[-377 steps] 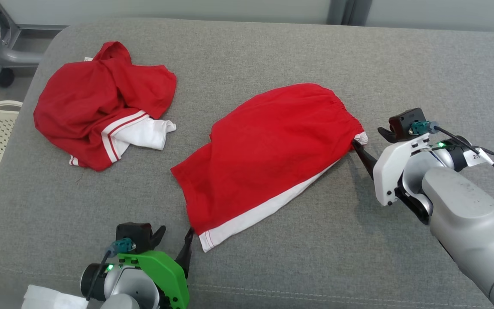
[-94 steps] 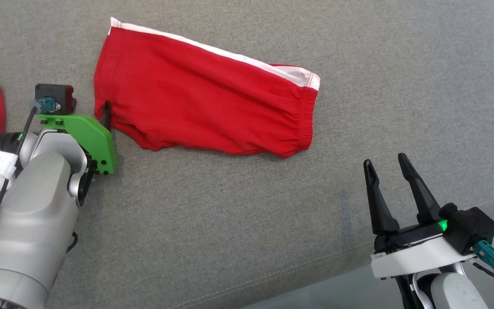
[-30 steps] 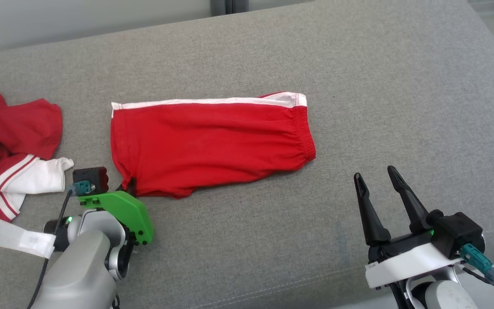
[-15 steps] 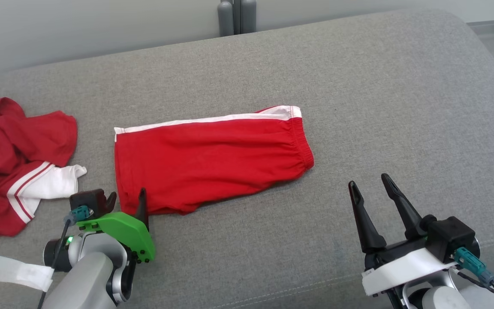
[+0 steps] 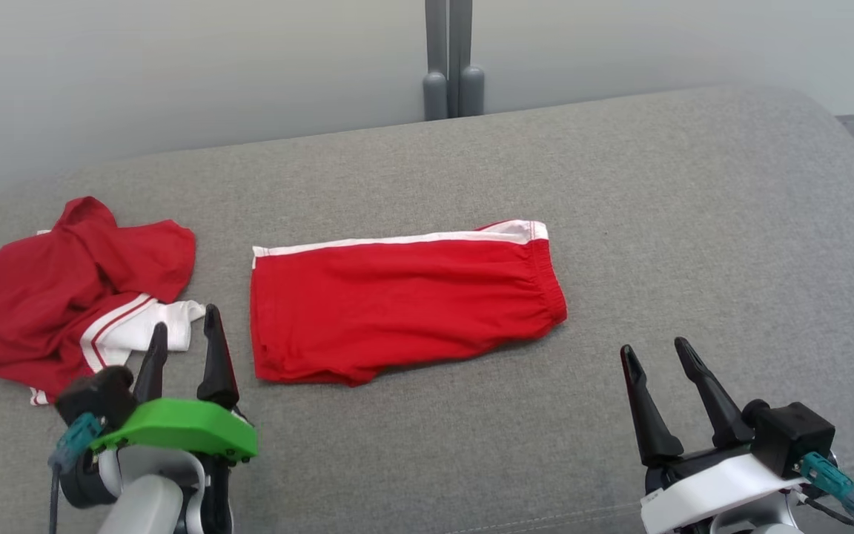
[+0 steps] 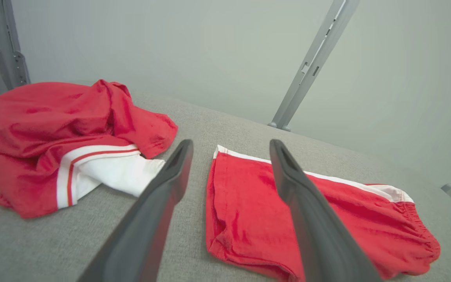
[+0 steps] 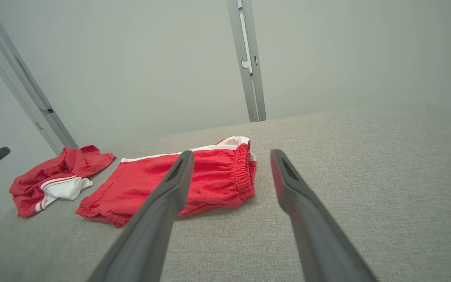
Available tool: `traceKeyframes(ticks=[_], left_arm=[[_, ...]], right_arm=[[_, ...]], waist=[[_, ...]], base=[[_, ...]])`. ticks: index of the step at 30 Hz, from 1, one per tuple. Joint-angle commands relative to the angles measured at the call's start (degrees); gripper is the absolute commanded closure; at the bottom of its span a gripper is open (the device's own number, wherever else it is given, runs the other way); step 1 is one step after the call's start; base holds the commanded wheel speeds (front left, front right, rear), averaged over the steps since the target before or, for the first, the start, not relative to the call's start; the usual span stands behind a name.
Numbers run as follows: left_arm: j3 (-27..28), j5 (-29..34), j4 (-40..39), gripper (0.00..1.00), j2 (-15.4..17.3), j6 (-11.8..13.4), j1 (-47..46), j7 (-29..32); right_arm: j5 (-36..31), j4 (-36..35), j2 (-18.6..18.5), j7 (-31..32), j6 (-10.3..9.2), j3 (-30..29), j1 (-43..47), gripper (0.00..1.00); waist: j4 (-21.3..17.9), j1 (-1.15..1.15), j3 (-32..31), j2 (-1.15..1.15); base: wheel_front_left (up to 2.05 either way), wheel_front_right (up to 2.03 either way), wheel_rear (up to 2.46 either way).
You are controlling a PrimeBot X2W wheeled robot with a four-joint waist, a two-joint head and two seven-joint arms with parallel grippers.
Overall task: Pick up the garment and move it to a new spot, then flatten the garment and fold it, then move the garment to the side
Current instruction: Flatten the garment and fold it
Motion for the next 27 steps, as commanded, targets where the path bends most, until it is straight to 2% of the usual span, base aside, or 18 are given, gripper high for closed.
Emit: traceKeyframes(ticks=[1, 9, 14, 20, 27], left_arm=[[1.7, 1.0, -1.8, 0.00, -1.0, 0.1, 2.9, 0.0], [6.9, 9.5, -9.3, 0.00, -3.0, -1.2, 11.6, 0.0], [9.2, 13.6, -13.6, 0.00, -4.1, -2.2, 15.5, 0.0], [7.0, 16.8, -13.9, 0.00, -2.5, -3.6, 19.7, 0.5], [5.3, 18.9, -12.6, 0.00, 0.2, -3.2, 22.6, 2.7]], right_arm=[[0.5, 0.2, 0.0, -0.3, -0.02, -0.3, 0.8, 0.00], [1.1, 2.2, 0.0, -1.3, -0.02, -1.8, 1.7, 0.00], [4.0, 3.8, 0.0, -2.5, -0.01, -3.5, 2.0, 0.00], [3.2, 6.5, 0.0, -3.3, -0.01, -4.3, 2.0, 0.00], [0.4, 10.1, 0.0, -3.5, -0.01, -6.2, 1.4, 0.00]], waist=[[2.7, 0.00, -2.7, 0.00], [6.3, 0.00, -5.4, 0.00], [7.7, 0.00, -6.0, 0.00], [8.5, 0.00, -6.2, 0.00], [8.8, 0.00, -6.4, 0.00]], base=[[0.00, 0.00, 0.00], [0.00, 0.00, 0.00], [0.00, 0.00, 0.00], [0.00, 0.00, 0.00], [0.00, 0.00, 0.00]])
